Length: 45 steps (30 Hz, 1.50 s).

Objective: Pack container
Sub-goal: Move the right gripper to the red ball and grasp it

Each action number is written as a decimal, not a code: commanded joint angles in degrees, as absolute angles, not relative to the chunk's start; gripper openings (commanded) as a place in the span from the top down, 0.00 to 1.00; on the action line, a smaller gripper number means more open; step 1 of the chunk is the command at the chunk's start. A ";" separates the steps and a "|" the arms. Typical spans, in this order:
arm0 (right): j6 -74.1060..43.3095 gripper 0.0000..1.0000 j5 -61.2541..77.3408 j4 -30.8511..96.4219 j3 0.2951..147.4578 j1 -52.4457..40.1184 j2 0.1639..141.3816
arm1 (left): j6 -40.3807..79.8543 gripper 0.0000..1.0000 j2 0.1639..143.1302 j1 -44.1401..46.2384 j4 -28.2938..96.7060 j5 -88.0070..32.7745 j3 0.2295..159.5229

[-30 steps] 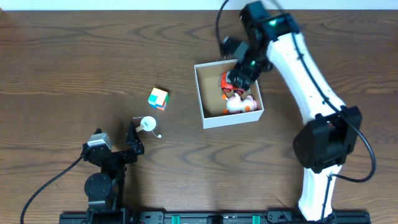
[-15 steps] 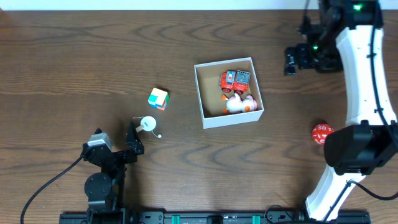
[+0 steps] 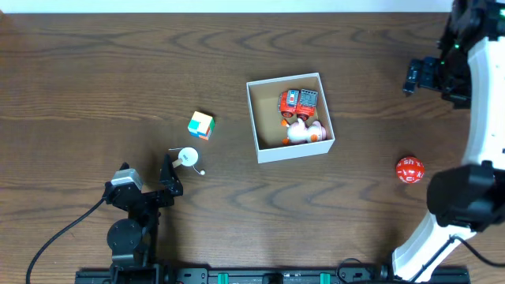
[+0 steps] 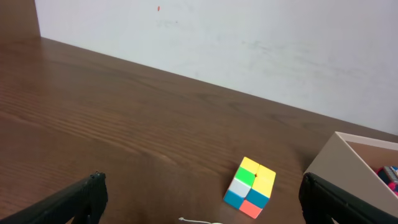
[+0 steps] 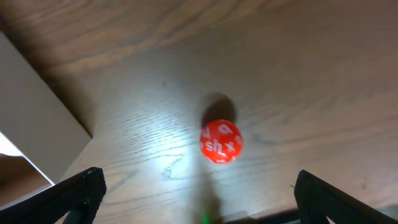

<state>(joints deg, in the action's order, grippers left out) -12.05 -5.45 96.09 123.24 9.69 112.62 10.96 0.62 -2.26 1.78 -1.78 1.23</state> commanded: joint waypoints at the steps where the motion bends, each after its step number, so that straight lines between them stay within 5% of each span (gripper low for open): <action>1: -14.94 0.01 -9.87 97.32 123.55 10.11 108.66 | 11.49 0.02 0.34 -2.55 3.88 -1.50 0.23; 10: -19.42 0.01 -14.50 97.06 115.81 10.24 98.54 | 11.49 0.02 0.34 -2.55 3.88 -1.50 0.23; 20: -20.47 0.01 -14.24 85.19 91.02 13.41 82.87 | 11.49 0.02 0.34 -2.57 3.88 -1.50 0.23; 30: -17.85 0.01 -7.99 63.99 66.81 14.31 82.85 | 11.49 0.02 0.34 -2.55 3.88 -1.50 0.23; 45: -14.06 0.01 -5.72 45.91 50.33 16.25 82.91 | 11.49 0.02 0.34 -2.57 3.88 -1.50 0.23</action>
<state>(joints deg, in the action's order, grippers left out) -14.92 -5.91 46.72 52.01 14.98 83.31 10.98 0.62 -2.26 1.78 -1.78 1.23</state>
